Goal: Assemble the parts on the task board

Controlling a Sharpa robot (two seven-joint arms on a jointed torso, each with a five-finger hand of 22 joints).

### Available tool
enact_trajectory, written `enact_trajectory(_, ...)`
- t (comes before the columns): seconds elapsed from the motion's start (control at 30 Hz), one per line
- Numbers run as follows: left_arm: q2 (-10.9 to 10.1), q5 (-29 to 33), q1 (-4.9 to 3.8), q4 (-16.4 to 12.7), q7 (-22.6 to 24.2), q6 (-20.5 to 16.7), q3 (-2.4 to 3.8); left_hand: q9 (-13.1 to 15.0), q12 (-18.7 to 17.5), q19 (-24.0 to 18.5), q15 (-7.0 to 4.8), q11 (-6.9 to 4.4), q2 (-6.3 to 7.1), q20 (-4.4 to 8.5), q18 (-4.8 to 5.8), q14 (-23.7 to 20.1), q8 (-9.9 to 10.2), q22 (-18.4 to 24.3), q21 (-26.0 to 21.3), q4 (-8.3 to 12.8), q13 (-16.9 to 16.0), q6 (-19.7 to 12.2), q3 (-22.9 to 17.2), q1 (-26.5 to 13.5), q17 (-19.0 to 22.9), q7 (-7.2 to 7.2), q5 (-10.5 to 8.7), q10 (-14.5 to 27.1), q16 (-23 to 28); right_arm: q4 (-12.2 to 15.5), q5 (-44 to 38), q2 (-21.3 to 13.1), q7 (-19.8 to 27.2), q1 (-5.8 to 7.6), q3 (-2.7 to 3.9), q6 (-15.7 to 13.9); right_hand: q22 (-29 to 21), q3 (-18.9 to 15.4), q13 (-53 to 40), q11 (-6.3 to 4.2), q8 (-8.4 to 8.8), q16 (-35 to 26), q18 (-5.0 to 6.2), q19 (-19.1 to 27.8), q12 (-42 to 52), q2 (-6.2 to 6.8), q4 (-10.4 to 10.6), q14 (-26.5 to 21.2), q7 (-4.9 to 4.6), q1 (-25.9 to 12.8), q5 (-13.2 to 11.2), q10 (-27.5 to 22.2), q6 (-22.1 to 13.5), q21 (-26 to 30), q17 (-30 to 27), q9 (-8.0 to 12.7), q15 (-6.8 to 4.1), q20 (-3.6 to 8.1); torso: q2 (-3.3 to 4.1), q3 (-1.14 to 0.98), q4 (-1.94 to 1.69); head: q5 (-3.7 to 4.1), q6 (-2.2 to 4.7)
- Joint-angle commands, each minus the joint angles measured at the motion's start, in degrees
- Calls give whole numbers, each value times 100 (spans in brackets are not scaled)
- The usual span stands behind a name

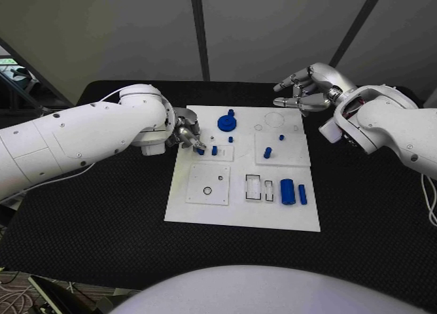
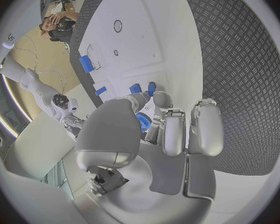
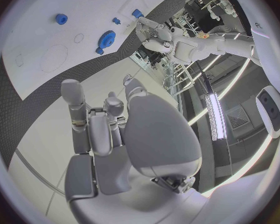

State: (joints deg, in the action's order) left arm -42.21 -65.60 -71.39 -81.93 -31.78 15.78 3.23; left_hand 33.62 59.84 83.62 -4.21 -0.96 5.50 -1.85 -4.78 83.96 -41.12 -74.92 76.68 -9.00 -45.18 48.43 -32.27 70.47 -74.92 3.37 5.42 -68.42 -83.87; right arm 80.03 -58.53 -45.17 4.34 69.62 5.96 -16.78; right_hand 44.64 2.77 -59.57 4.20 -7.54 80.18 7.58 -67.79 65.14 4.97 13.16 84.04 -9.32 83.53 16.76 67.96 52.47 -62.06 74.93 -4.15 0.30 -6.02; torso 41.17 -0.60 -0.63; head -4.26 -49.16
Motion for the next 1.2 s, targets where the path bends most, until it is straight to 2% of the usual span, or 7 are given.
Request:
enact_trajectory(0.03,26,-17,20,1,-44,128,-13,-12,18,43,-31,-14,32,13,141,416,-20,-185,31,695,-1,20,-753,17,-878,-28,39,-26,-39,9,-10,0,53,8,5,34,-6,-18,3,3,-37,-28,68,24,-4,-54,-26,243,3,-4,24,-20,36,39,17,5,-53,10,1,-2,0,8,-3)
enact_trajectory(0.2,37,147,22,51,-106,19,-13,1,63,49,-40,-31,67,15,143,420,-47,-195,32,629,-61,91,-790,-159,-884,-56,77,-104,-44,7,-10,1,50,8,5,34,-6,-18,3,3,-37,-28,68,24,-4,-54,-26,243,3,-4,24,-20,36,39,17,5,-53,10,2,-4,-1,10,-9)
enact_trajectory(0.5,81,261,22,118,-215,-63,-14,14,113,72,-80,-83,125,44,150,423,-93,-237,54,485,-125,231,-612,-539,-891,-130,69,-205,-48,6,-10,0,50,8,5,31,-6,-18,3,3,-37,-28,68,24,-4,-54,-26,243,3,-4,24,-20,36,39,17,5,-53,10,-1,-2,3,22,-12)
enact_trajectory(0.63,105,271,22,127,-292,-103,-14,11,127,85,-90,-96,112,55,155,424,-104,-260,68,358,-141,296,-440,-751,-894,-147,60,-231,-50,5,-10,-3,50,8,5,31,-6,-18,3,3,-37,-28,68,24,-4,-54,-26,243,3,-4,24,-20,36,39,17,5,-53,10,-2,3,3,33,-14)
enact_trajectory(0.93,133,275,22,182,-342,-123,-14,8,182,116,-102,-111,50,70,170,426,-124,-323,110,103,-202,402,88,-1105,-898,-164,42,-279,-52,3,-10,-2,46,9,5,40,-6,-18,3,3,-37,-28,68,24,-4,-54,-26,243,3,-4,24,-20,36,39,17,5,-53,10,0,-3,0,42,-17)
enact_trajectory(1.2,147,275,22,228,-364,-132,-13,3,207,130,-113,-120,-30,79,176,427,-121,-358,123,-25,-232,433,638,-1187,-901,-176,48,-284,-51,6,-10,-19,38,9,4,49,-10,-22,22,2,-39,-33,68,20,-17,-54,-25,244,4,-9,22,-34,36,45,14,6,-54,11,2,-1,2,39,-25)
